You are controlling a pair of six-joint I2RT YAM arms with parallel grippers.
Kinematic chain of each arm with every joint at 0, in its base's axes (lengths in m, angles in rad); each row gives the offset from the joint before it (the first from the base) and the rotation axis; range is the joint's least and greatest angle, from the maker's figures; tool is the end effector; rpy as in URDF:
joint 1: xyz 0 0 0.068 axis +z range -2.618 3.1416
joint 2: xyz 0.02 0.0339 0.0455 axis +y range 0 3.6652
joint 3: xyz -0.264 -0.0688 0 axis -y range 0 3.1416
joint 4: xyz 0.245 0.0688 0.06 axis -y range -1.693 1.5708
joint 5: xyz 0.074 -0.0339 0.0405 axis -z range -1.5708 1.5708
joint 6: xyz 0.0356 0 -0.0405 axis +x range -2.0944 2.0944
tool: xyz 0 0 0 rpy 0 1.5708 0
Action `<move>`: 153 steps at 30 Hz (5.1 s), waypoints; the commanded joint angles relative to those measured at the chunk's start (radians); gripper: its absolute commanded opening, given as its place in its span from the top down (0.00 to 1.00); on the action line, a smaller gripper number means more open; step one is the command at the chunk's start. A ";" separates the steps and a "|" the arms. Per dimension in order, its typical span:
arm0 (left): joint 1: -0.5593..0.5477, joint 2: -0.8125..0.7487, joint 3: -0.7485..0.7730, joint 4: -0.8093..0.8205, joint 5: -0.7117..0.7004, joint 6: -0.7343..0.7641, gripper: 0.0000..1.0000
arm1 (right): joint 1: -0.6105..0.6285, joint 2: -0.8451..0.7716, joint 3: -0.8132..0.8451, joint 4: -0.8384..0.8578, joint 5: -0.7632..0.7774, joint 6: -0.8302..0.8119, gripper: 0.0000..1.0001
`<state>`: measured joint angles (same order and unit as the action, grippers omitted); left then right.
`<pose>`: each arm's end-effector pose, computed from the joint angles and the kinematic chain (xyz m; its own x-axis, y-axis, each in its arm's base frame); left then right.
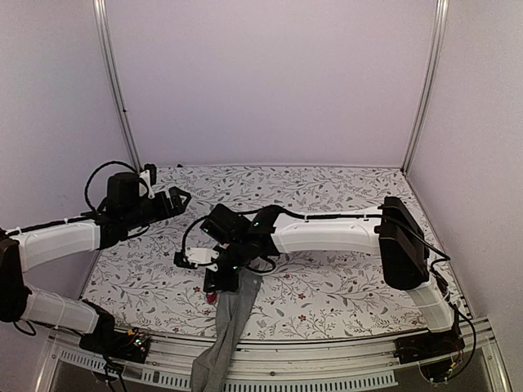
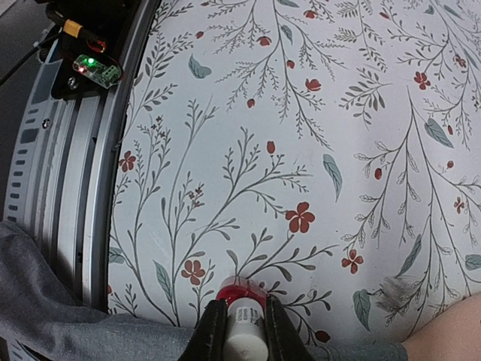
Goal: Paint the nails
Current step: Pick up the nail polish bottle from the center of the board, then unscrew the nail polish bottle.
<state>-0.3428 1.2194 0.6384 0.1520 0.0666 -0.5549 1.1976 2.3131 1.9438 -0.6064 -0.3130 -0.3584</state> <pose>0.2502 -0.0918 0.2315 -0.5397 -0.3655 -0.7583 0.1271 0.8551 -0.5026 0.1754 0.4780 0.1862 0.0501 -0.7874 -0.6144 -0.9945 -0.0962 0.0421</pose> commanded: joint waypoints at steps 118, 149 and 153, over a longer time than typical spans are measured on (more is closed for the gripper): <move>-0.575 0.324 0.004 0.937 0.069 0.610 1.00 | -0.397 -0.747 -0.476 0.397 -0.328 0.318 0.42; -0.659 0.473 0.175 0.966 -0.374 0.588 1.00 | -0.343 -0.677 -0.550 0.641 0.063 0.637 0.57; -0.658 0.475 0.181 0.959 -0.385 0.578 1.00 | -0.343 -0.659 -0.549 0.653 0.023 0.650 0.67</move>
<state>-0.9867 1.6836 0.7902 1.0866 -0.2878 0.0410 0.8509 1.6295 1.3937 0.0093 -0.2783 0.2764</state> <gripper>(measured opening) 0.197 0.363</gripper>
